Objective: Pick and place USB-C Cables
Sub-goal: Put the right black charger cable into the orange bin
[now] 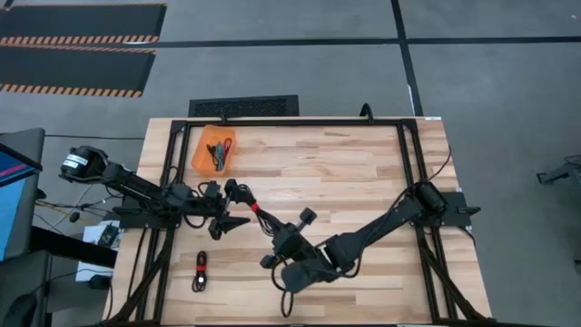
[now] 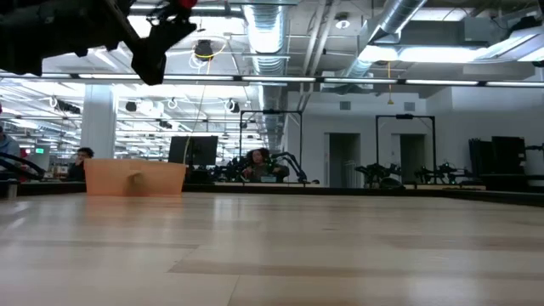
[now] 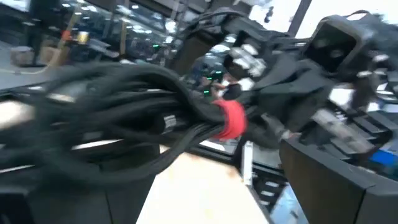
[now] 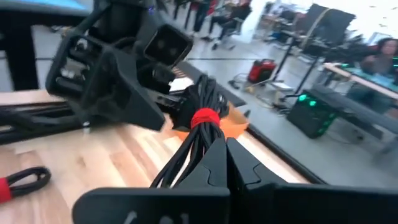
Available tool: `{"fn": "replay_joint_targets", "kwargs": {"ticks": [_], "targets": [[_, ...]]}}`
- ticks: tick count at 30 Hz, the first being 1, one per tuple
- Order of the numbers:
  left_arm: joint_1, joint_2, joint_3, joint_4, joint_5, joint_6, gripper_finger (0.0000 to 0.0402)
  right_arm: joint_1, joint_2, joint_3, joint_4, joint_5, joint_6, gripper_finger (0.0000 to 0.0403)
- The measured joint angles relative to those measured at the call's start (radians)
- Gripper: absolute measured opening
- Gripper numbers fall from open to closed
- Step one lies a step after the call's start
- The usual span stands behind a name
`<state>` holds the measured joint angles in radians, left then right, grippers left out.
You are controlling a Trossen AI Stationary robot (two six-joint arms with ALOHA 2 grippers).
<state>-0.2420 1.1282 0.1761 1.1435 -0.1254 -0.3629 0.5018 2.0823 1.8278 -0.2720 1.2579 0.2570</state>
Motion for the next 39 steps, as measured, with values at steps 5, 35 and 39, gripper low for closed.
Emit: {"fn": "replay_joint_targets", "kwargs": {"ticks": [5, 35, 39], "targets": [[0.0, 0.0, 0.0, 0.03, 0.014, 0.006, 0.0321, -0.031, 0.0, 0.0, 0.007, -0.152, -0.004, 0.0003], [0.015, -0.105, 0.047, -0.484, -0.302, 0.05, 0.0049, -0.053, -0.015, 0.0, -0.445, -0.162, 0.241, 0.0105], [0.071, -0.167, 0.19, -0.956, -0.373, 0.004, 0.0042, -0.102, -0.043, 0.0, -0.715, -0.182, 0.447, 0.0123]]}}
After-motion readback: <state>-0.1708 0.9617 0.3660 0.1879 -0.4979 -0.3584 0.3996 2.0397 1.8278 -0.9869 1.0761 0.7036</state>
